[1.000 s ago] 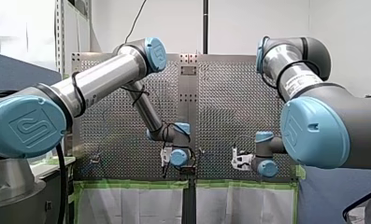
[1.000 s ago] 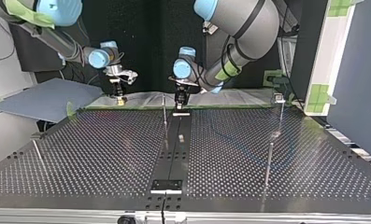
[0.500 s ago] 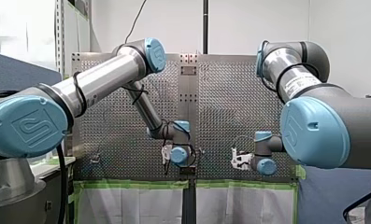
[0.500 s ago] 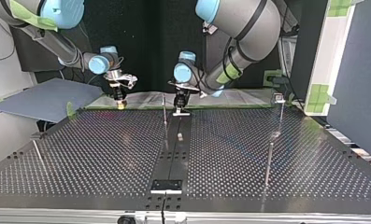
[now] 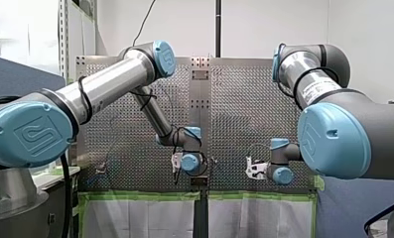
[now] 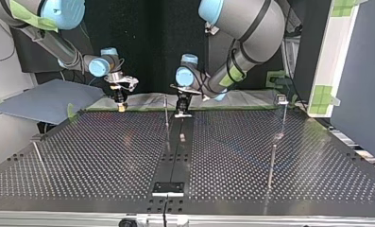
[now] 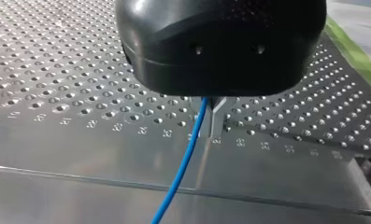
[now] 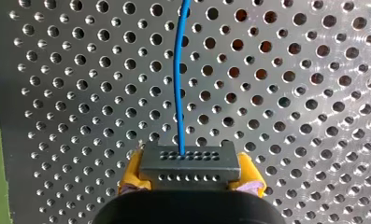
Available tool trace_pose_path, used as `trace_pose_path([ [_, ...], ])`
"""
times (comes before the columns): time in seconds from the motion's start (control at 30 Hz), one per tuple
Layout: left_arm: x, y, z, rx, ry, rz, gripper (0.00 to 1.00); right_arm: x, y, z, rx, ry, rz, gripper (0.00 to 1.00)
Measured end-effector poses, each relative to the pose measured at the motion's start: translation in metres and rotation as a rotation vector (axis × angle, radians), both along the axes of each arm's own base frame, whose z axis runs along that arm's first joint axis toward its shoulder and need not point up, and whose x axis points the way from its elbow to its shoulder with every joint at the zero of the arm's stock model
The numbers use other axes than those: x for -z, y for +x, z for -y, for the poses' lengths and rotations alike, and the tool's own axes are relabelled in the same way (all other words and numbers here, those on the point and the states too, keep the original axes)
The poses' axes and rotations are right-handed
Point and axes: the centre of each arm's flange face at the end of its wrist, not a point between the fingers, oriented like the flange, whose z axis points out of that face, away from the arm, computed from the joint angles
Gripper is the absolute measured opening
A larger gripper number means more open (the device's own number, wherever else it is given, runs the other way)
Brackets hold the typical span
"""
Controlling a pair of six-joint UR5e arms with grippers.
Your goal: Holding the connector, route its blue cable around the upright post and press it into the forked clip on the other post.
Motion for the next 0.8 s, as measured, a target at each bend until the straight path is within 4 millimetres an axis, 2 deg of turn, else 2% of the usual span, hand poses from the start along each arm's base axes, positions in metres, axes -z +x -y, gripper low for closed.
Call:
trace_pose_path([
  [0.03,0.0,0.0,0.0,0.004,0.003,-0.005,0.39,0.0,0.0,0.0,0.0,0.001,0.0,0.0],
  [0.07,0.001,-0.001,0.0,0.01,0.008,-0.013,0.39,0.0,0.0,0.0,-0.001,0.002,-0.001,0.0],
  [0.1,0.002,-0.002,0.0,0.013,0.012,-0.018,0.62,0.0,0.0,-0.001,-0.001,0.003,-0.001,0.0],
  [0.13,0.002,-0.002,-0.001,0.015,0.017,-0.024,0.77,0.0,0.0,-0.001,-0.002,0.005,-0.002,0.0],
  [0.17,0.003,-0.003,-0.001,0.016,0.025,-0.031,0.77,0.001,0.0,-0.001,-0.002,0.006,-0.002,0.0],
  [0.2,0.004,-0.004,-0.002,0.016,0.033,-0.036,0.98,0.001,0.0,-0.001,-0.002,0.007,-0.003,0.0],
  [0.53,0.009,-0.017,-0.002,0.031,0.155,-0.093,0.98,0.003,0.004,-0.005,-0.008,0.023,-0.012,0.0],
  [0.8,0.024,-0.042,-0.004,0.063,0.251,-0.168,0.98,0.005,0.003,-0.007,-0.008,0.038,-0.021,0.0],
])
